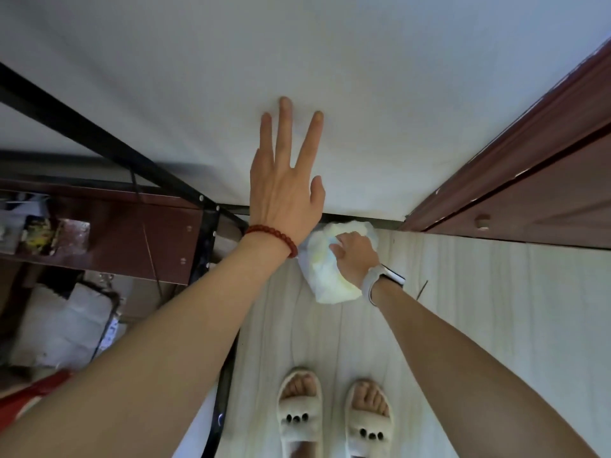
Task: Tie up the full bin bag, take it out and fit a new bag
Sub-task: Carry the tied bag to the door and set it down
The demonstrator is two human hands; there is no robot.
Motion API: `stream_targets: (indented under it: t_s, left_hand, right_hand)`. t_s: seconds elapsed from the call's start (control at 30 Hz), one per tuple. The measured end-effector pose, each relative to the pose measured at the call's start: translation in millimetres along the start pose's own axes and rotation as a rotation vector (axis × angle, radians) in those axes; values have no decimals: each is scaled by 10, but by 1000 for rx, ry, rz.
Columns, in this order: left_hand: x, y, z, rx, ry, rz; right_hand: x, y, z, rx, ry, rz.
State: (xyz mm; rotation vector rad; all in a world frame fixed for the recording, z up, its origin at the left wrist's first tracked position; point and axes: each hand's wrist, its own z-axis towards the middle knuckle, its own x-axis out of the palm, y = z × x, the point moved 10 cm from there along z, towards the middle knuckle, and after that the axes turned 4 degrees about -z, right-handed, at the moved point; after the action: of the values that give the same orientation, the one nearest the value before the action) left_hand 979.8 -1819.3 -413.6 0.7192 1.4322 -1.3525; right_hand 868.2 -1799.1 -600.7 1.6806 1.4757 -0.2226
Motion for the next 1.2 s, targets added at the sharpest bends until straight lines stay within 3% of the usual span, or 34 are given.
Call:
stream_targets:
  t_s: [0.1,0.27,0.53,0.7,0.8,0.93,1.2]
  left_hand:
    - [-37,-3,-135,-75,87,14]
    - [-511,-216,-561,-269,104,-48]
    - [-2166,-1151,-1349,-332,25,-124]
    - [-3246,-1226,-2187,-395,-68,-62]
    - [-3738,-1037,-2850,-431,-77,-29]
    - [-4372,-525,-4144,-631,-180,11]
    - [-5233,-142,-8019,-1169,-349,133]
  right_hand:
    - [-51,-10,-244,8,49,-101]
    - [-725,239,-949,-110,-175,-52]
    - [-2100,1059,-2986,-278,-411,-55]
    - [-2423,1880,-4126,-461,-526,-107]
    - [-2220,2397,-4707,-598,-496,-123]
    - [-1521,2991,-5540,-803,-428,-189]
    - [1126,3548,-7701,-1141,-71,-386]
